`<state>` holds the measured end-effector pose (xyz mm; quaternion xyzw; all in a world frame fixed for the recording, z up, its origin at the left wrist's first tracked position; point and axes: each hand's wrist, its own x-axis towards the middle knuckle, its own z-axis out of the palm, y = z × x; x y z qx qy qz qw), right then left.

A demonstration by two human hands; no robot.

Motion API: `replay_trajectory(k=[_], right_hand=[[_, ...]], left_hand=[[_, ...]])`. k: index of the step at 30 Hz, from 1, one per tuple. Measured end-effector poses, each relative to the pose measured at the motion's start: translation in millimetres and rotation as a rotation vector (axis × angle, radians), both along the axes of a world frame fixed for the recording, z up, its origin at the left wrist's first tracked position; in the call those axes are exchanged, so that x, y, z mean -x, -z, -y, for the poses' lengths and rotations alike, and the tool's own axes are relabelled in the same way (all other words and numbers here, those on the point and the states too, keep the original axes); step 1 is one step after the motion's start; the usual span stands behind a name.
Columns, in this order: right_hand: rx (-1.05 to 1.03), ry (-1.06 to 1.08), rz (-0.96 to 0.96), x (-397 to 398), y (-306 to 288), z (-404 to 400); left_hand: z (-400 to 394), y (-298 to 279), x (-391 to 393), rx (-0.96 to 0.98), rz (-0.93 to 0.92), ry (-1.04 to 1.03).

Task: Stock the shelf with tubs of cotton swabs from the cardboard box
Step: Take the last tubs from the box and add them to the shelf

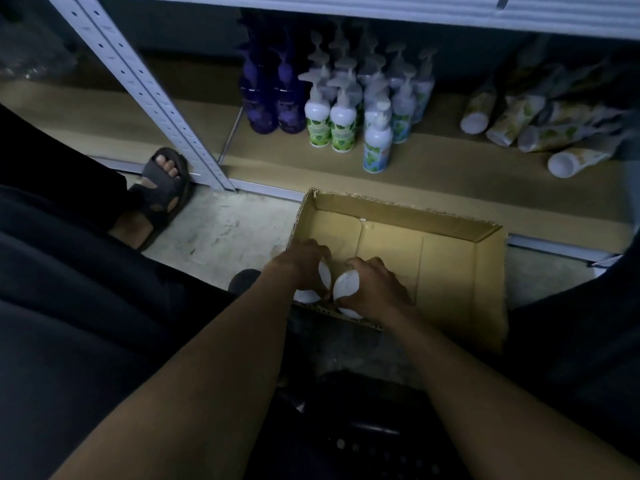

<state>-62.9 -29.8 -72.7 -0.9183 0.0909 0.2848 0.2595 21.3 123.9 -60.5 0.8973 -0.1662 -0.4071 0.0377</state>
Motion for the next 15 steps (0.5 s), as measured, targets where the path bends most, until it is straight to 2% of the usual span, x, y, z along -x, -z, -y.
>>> replay_trajectory(k=[4, 15], right_hand=[[0.002, 0.004, -0.032, -1, 7, -6], [0.013, 0.018, 0.016, 5, 15, -6]], left_hand=[[-3, 17, 1, -0.036, 0.012, 0.021], [-4, 14, 6, -0.041, 0.084, 0.066]])
